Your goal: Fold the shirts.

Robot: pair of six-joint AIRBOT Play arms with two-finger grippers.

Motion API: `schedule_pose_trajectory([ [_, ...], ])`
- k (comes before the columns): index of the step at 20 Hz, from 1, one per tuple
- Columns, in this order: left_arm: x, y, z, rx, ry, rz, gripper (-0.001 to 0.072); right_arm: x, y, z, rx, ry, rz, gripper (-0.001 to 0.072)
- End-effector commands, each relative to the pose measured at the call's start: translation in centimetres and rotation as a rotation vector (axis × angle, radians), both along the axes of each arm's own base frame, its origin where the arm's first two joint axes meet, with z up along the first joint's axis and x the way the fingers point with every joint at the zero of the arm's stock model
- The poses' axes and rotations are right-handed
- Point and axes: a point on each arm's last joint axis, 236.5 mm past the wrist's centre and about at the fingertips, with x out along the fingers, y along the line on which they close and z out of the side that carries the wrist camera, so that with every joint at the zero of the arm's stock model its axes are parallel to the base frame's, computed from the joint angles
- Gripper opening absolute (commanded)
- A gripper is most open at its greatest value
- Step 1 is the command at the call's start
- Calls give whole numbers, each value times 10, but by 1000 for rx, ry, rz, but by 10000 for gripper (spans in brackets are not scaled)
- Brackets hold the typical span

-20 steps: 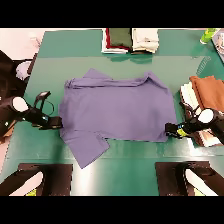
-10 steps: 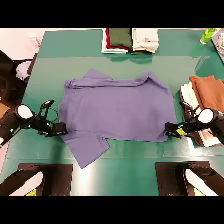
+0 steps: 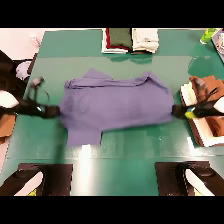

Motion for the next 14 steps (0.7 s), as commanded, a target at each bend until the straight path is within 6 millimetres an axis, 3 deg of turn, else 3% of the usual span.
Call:
schedule_pose_trajectory([
  [1, 16, 2, 186, 13, -476, 1, 27, 22, -2, 151, -48, -396, 31, 18],
  [2, 4, 2, 250, 13, -634, 4, 27, 18, -2, 201, -60, -518, 34, 18],
  [4, -35, 2, 357, 15, -897, 5, 27, 1, -3, 285, -90, -724, 37, 18],
  [6, -85, 2, 438, 17, -1114, 4, 27, -24, -12, 353, -146, -890, 11, 18],
  [7, -111, 1, 469, 17, -1207, 5, 26, -39, -17, 381, -179, -955, -6, 18],
  [10, -161, 3, 522, 9, -1392, 20, 25, -71, -27, 435, -235, -1088, -44, 18],
  [12, -164, 9, 531, 11, -1425, 49, 25, -80, -30, 446, -254, -1093, -51, 17],
  [14, -142, 19, 515, 35, -1343, 92, 26, -72, -30, 440, -258, -1025, -35, 17],
])
